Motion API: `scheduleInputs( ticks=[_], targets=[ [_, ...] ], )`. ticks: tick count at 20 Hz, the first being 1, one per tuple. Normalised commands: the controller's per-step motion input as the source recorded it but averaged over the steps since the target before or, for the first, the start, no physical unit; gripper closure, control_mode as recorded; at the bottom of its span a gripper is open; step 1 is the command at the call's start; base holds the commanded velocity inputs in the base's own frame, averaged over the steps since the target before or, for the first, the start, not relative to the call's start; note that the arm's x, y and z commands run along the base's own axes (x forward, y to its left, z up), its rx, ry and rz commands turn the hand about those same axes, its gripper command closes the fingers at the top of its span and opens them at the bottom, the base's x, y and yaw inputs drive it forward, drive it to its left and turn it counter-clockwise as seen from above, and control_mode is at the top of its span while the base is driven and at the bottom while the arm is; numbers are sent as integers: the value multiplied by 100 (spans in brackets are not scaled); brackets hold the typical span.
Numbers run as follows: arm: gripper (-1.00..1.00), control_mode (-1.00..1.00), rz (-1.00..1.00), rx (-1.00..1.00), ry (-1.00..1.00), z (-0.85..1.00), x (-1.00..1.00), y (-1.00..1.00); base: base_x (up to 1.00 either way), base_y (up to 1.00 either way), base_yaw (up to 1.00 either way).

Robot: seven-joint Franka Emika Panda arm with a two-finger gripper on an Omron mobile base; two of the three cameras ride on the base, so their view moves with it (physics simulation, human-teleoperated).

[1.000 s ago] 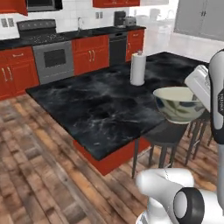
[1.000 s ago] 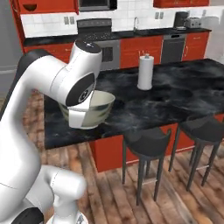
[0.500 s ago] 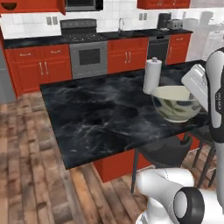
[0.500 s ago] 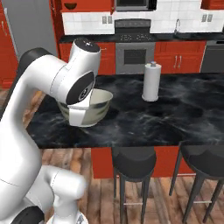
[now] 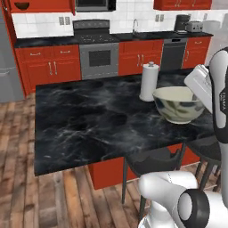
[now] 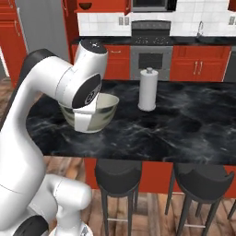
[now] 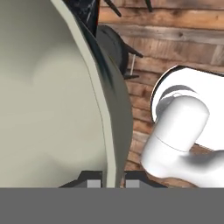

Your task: Pick up the bowls from the cabinet and place each bowl in front of a stool on the dining counter.

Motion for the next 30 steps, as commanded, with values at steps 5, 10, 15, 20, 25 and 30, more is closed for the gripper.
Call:
scheduleInputs(
  ticks=[5,10,15,20,25,30],
  targets=[
    [100,100,0,0,0,0,0,0,51,-48,29],
    [100,100,0,0,0,0,0,0,33,-36,17],
    [100,-100,9,4,-2,-45,42,-17,8,-6,2],
    [100,-100,13,2,-5,-93,76,-13,0,0,0],
    [100,-100,10,1,-5,-92,81,-1,0,0,0],
    [100,-100,11,6,-6,-79,93,-4,0,0,0]
  ],
)
